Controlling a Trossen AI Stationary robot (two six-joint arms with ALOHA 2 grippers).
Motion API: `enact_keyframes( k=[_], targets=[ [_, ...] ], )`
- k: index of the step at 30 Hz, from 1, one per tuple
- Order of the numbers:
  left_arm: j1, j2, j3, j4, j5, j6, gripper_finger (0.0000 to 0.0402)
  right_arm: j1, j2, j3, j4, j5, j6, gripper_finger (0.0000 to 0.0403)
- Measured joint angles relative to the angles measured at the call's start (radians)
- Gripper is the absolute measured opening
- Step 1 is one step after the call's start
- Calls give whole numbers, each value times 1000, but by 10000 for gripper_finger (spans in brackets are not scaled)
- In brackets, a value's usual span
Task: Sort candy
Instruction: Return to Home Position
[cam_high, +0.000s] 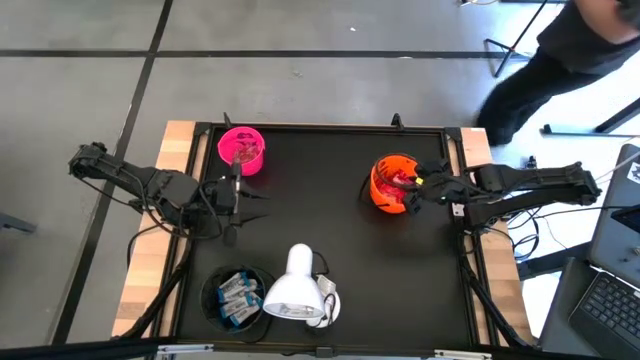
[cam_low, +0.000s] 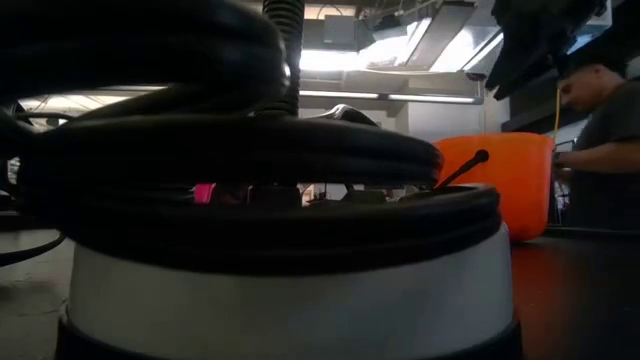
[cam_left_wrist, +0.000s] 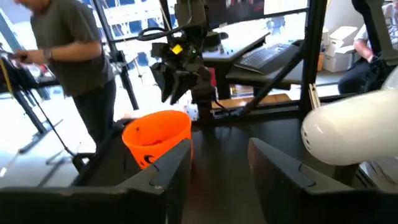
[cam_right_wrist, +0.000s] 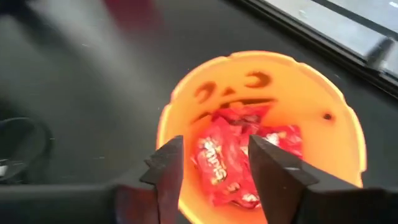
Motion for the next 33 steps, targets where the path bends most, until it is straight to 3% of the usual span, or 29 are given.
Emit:
enact_keyframes(
  k=[5,14,24,29,33],
  targets=[
    [0,0,0,50,-1,73,151,44,-57,0,82,-15,-83,182],
    [69,-64,0,42,156,152,151,222,-134,0,300,107,-312,147],
    [285,-127,-54,114,457,109,151,329,-194,-143,563,96,-514,95],
    [393,-135,-124,183,489,74,151,327,-263,-225,639,53,-527,67],
    [480,-156,-165,258,598,49,151,327,-332,-260,651,50,-526,47]
  ],
)
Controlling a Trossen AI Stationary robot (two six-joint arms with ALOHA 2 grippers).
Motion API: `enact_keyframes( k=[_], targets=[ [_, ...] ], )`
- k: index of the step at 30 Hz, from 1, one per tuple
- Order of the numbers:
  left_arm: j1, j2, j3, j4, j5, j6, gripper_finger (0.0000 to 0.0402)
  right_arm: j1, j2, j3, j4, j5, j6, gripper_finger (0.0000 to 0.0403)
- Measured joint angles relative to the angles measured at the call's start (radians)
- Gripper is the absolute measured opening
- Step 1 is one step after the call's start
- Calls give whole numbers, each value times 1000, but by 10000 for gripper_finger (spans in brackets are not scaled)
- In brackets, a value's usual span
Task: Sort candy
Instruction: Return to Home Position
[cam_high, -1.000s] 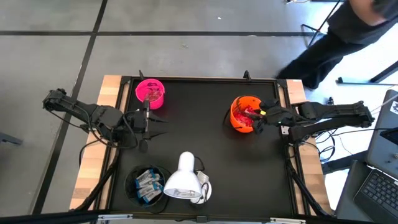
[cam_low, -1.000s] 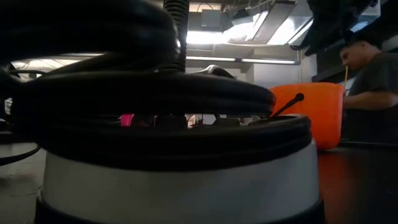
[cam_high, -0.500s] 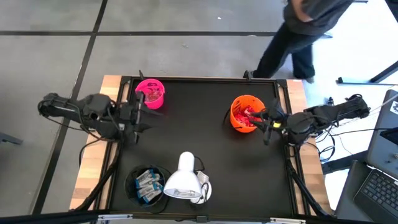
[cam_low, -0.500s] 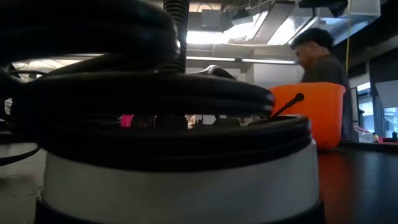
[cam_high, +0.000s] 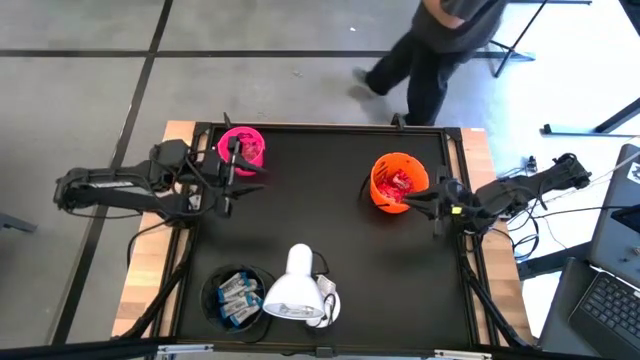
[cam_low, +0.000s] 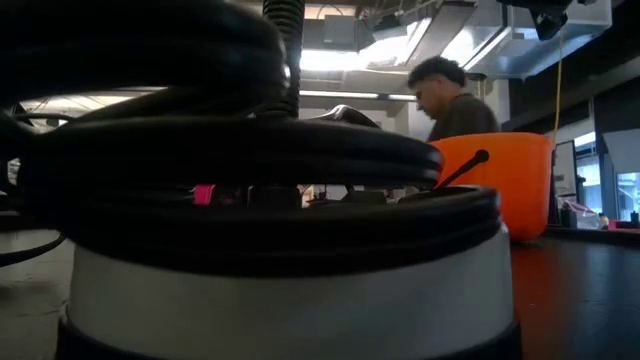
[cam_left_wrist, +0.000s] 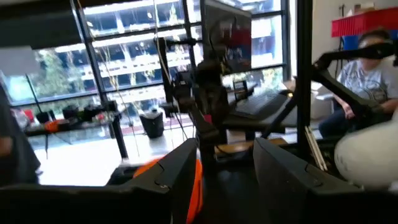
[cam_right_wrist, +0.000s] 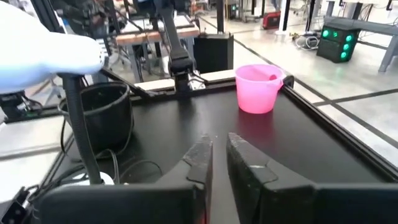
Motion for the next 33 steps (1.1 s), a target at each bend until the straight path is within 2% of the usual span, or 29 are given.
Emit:
enact_keyframes(
  k=[7,11,19,22,26,33],
  targets=[
    [127,-5,-59,26,124,-50,151,0,-101,-40,2,0,-1,26],
    [184,-5,-94,50,159,-59,151,-1,-142,-75,13,0,-3,20],
    [314,-6,-135,115,270,-108,151,-1,-188,-143,139,0,-97,18],
    [355,-6,-166,189,337,-127,151,-1,-193,-162,167,0,-135,18],
    [413,-6,-231,309,367,-178,151,-1,-219,-195,182,-25,-166,19],
    [480,-6,-370,585,455,-334,151,-1,-328,-268,233,-36,-187,19]
  ],
)
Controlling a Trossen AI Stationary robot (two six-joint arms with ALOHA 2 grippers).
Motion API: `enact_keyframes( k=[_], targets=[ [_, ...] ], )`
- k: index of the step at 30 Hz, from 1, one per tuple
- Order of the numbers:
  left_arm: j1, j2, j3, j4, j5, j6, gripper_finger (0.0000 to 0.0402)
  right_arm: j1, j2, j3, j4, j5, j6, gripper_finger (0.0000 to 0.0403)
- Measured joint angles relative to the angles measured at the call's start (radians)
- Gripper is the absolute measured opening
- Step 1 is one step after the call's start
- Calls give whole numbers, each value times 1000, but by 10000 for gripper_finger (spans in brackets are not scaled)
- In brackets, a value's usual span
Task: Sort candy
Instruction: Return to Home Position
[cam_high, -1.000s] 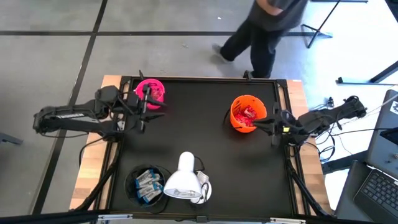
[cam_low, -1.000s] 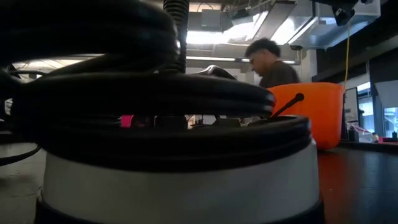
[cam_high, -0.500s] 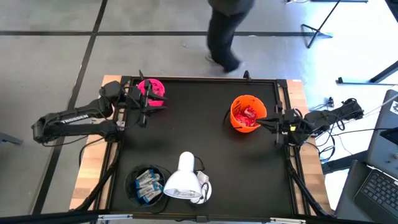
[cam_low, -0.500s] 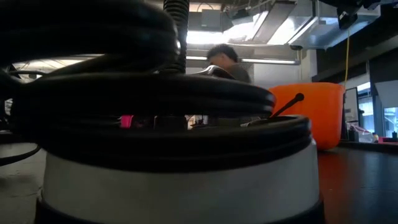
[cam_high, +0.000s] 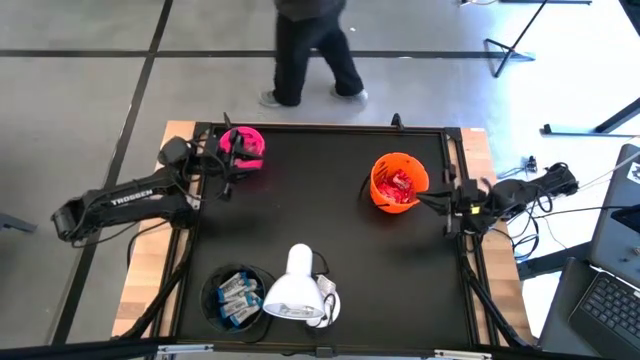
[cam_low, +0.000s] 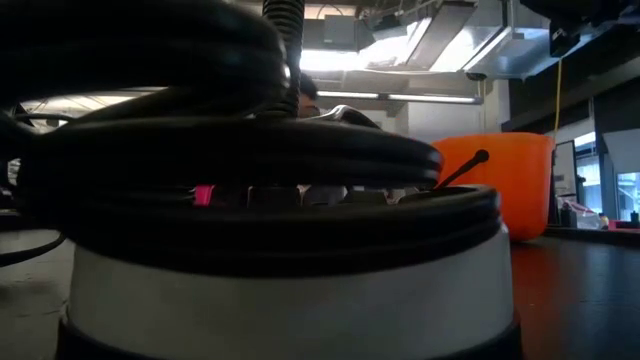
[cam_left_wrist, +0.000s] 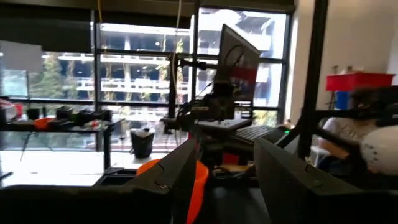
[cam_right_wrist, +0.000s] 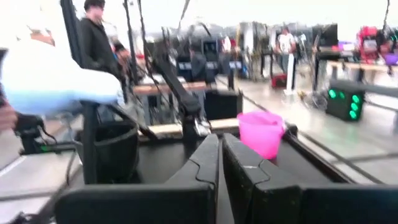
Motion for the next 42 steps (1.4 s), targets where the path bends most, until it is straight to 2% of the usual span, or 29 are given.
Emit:
enact_keyframes(
  k=[5,10,17,23,31,33,42],
  targets=[
    [16,0,-28,43,24,-34,151,0,-87,-71,84,-17,-50,19],
    [41,0,-28,43,45,2,151,0,-159,-114,92,-44,-69,19],
    [102,5,-28,35,83,-37,151,0,-257,-160,90,-68,-110,19],
    [102,24,-28,33,78,-5,151,0,-256,-182,87,-59,-128,19],
    [83,117,-28,43,69,-2,151,0,-255,-253,107,-38,-130,19],
    [73,144,-38,89,69,1,151,0,-255,-261,112,-35,-126,19],
    [69,238,-200,501,26,-97,151,0,-255,-269,114,-11,-97,19]
  ],
)
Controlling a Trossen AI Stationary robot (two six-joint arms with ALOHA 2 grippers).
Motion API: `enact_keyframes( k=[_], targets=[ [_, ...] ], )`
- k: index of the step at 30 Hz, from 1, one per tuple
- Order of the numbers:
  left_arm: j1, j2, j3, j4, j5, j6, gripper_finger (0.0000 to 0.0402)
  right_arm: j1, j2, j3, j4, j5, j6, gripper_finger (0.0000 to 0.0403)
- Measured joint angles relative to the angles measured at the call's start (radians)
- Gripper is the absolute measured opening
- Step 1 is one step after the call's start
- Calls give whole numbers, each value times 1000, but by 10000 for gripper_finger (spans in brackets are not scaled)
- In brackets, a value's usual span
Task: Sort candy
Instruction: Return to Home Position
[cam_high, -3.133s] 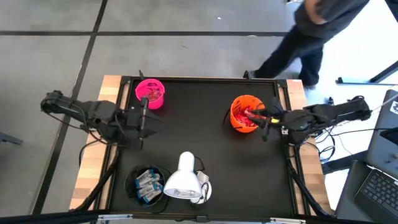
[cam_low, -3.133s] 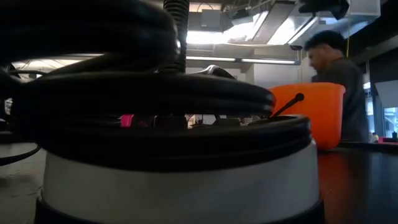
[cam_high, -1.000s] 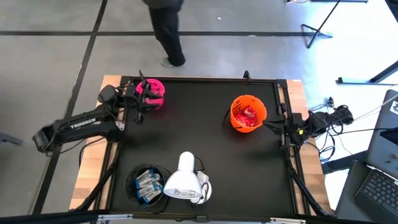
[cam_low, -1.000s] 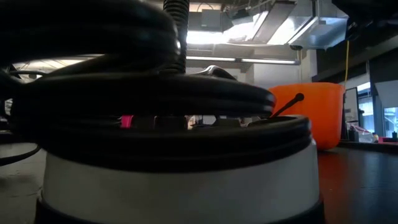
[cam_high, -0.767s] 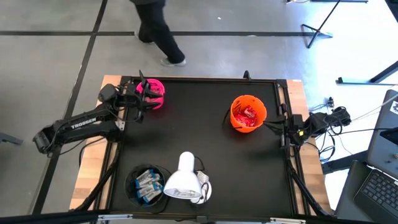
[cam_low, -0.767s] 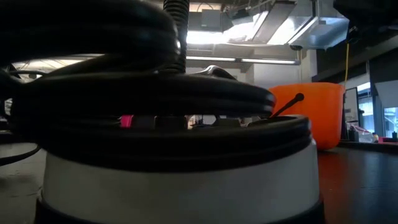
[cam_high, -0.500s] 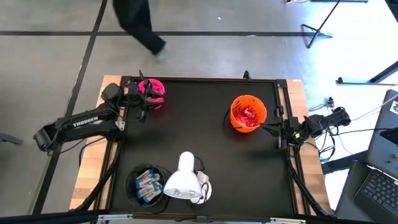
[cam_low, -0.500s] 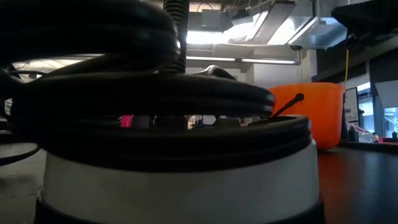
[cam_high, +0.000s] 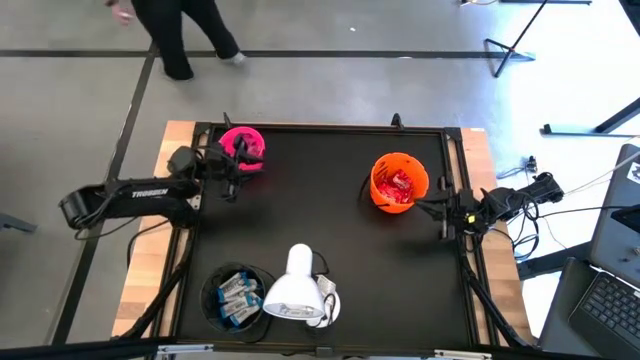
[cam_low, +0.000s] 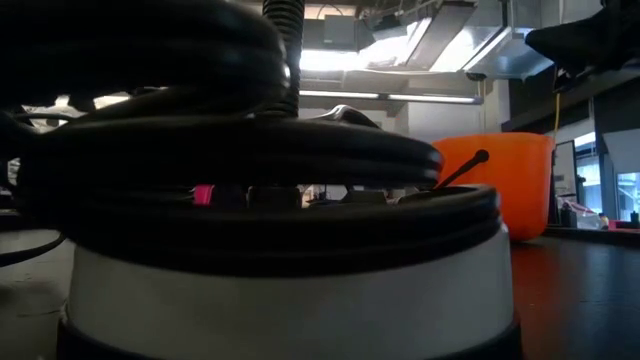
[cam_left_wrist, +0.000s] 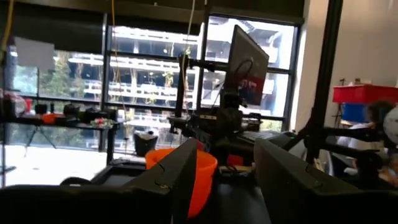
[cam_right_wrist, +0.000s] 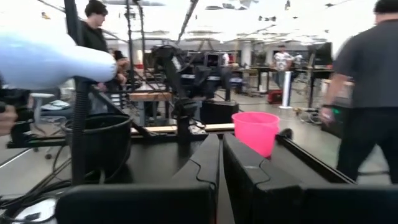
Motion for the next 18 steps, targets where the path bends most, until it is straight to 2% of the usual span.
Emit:
enact_keyframes(
  k=[8,18],
  targets=[
    [0,1,-59,9,13,1,151,0,0,0,-10,142,9,19],
    [0,15,-63,1,24,28,151,0,0,0,-46,92,-18,19]
  ],
)
